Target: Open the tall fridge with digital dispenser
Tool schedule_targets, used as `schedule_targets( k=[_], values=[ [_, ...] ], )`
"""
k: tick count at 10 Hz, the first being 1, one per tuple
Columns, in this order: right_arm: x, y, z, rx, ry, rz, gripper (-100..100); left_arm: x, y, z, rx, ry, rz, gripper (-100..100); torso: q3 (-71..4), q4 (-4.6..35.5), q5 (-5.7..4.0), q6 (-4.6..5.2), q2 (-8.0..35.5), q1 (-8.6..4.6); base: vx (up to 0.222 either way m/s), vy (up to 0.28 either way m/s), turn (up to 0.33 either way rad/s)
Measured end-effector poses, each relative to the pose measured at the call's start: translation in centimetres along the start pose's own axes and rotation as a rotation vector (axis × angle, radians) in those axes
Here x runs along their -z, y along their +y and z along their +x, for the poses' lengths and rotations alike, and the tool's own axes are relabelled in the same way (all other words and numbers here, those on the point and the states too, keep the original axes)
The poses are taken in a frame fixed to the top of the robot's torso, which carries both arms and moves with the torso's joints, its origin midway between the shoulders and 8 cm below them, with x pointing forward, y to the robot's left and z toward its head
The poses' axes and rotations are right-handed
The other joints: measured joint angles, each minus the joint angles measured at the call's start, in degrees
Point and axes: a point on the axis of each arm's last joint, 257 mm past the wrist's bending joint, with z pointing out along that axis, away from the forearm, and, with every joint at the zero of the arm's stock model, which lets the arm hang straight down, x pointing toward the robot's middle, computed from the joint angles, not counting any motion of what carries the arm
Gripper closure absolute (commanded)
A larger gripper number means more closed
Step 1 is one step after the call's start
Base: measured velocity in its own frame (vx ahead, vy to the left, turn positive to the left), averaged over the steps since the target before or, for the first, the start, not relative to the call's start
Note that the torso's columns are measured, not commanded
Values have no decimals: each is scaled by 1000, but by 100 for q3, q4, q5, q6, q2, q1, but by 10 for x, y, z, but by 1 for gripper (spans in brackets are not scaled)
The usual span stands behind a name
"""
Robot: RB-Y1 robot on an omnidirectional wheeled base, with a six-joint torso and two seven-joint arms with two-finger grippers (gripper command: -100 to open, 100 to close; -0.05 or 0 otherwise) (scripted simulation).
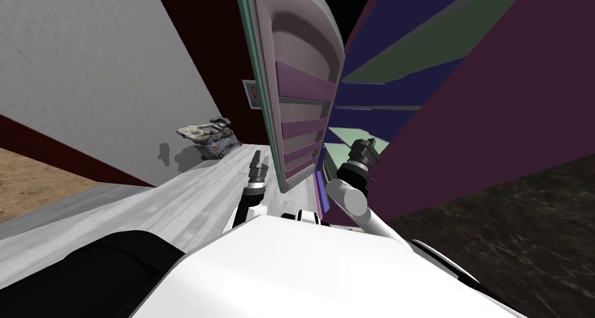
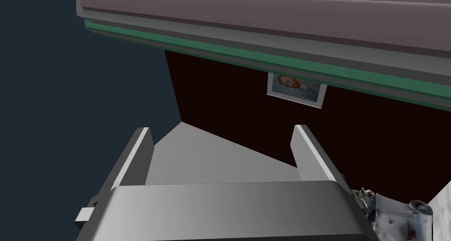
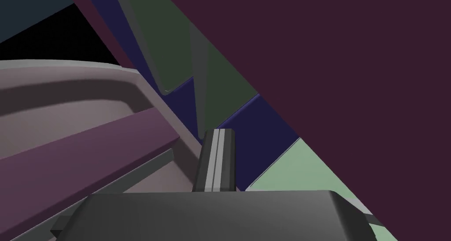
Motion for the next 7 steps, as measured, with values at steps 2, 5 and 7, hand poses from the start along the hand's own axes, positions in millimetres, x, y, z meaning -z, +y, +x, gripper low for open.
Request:
schedule_targets(
  k=[2, 5, 7],
  values=[
    [-7, -9, 9, -58, -13, -38, 100, 0, 0, 0, 0, 0, 0, 0, -14, 27, 108, -84, -5, 221, 29, 182, 50],
    [-14, -16, 18, -131, -42, -96, 100, 0, 0, 0, 0, 0, 0, 0, -58, 22, 174, -147, -57, 374, 33, 158, 22],
    [-16, -24, 22, -178, -69, -116, 100, 0, 0, 0, 0, 0, 0, 0, -51, 25, 169, -148, -44, 363, 12, 174, 24]
  ],
)
